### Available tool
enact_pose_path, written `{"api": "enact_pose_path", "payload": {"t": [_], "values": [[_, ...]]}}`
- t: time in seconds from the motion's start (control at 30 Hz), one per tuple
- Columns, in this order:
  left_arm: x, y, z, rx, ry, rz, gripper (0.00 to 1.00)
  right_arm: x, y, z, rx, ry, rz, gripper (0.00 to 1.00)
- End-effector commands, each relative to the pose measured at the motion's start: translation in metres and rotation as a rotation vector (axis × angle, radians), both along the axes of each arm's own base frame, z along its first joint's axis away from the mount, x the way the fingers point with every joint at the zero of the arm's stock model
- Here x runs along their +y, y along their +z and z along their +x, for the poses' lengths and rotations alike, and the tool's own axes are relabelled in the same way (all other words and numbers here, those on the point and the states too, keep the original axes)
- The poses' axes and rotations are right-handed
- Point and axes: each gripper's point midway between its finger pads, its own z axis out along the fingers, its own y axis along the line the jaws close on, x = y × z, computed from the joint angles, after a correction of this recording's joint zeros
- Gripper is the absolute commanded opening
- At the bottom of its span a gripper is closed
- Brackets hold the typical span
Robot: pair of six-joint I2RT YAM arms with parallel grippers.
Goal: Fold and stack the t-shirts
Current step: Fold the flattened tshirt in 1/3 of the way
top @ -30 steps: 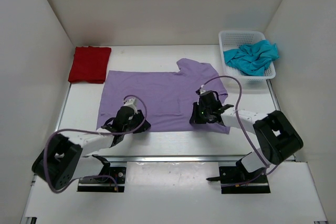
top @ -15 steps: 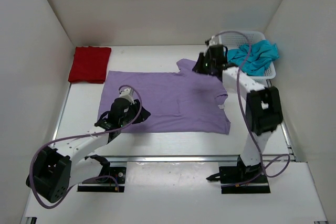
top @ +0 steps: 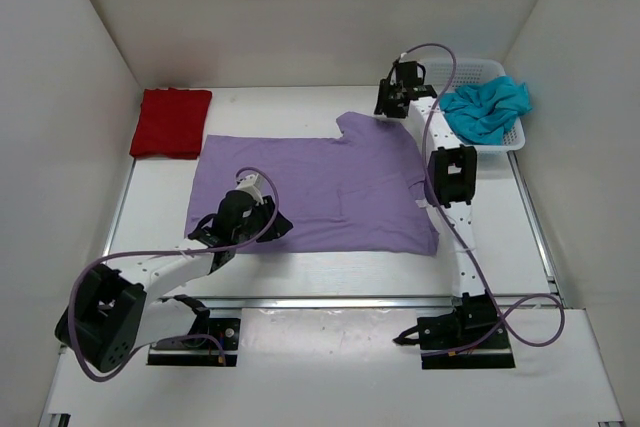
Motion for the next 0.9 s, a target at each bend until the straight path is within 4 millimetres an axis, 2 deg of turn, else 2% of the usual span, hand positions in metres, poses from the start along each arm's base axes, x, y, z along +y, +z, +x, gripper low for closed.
{"api": "enact_pose_path", "payload": {"t": [0.0, 0.03, 0.07, 0.17, 0.23, 0.3, 0.5, 0.6, 0.63, 0.7, 0.77, 0.87], "values": [[-0.004, 0.002, 0.001, -0.016, -0.019, -0.022, 0.41, -0.014, 0.019, -0.013, 0.018, -0.011, -0.049, 0.43], [-0.007, 0.004, 0.0, -0.018, -0.025, -0.029, 0.41, -0.013, 0.011, -0.018, 0.047, -0.014, -0.069, 0.41], [-0.007, 0.002, 0.001, -0.011, -0.024, -0.023, 0.42, -0.016, 0.016, -0.017, 0.038, -0.025, -0.097, 0.39], [-0.008, 0.007, 0.005, -0.025, -0.017, -0.033, 0.41, -0.016, 0.011, -0.019, 0.047, -0.039, -0.184, 0.38], [-0.009, 0.007, 0.003, -0.022, -0.023, -0.031, 0.41, -0.019, 0.016, -0.018, 0.034, -0.066, -0.225, 0.38], [-0.01, 0.009, 0.003, -0.029, -0.025, -0.037, 0.41, -0.024, 0.018, -0.021, 0.039, -0.079, -0.239, 0.4], [-0.005, 0.014, 0.003, -0.044, -0.009, -0.05, 0.41, -0.021, 0.01, -0.033, 0.1, -0.043, -0.211, 0.46], [-0.005, 0.015, 0.004, -0.045, -0.011, -0.051, 0.41, -0.02, 0.01, -0.034, 0.112, -0.041, -0.177, 0.3], [-0.003, 0.014, 0.005, -0.045, -0.002, -0.046, 0.4, -0.018, 0.017, -0.032, 0.097, -0.035, -0.164, 0.27], [-0.003, 0.015, 0.006, -0.048, -0.002, -0.048, 0.42, -0.017, 0.032, -0.028, 0.067, -0.045, -0.144, 0.12], [-0.001, 0.013, 0.006, -0.044, 0.006, -0.045, 0.42, -0.011, 0.051, -0.024, 0.025, -0.036, -0.12, 0.02], [0.003, 0.015, 0.009, -0.053, 0.019, -0.045, 0.42, -0.014, 0.092, -0.021, -0.044, -0.049, -0.098, 0.0]]}}
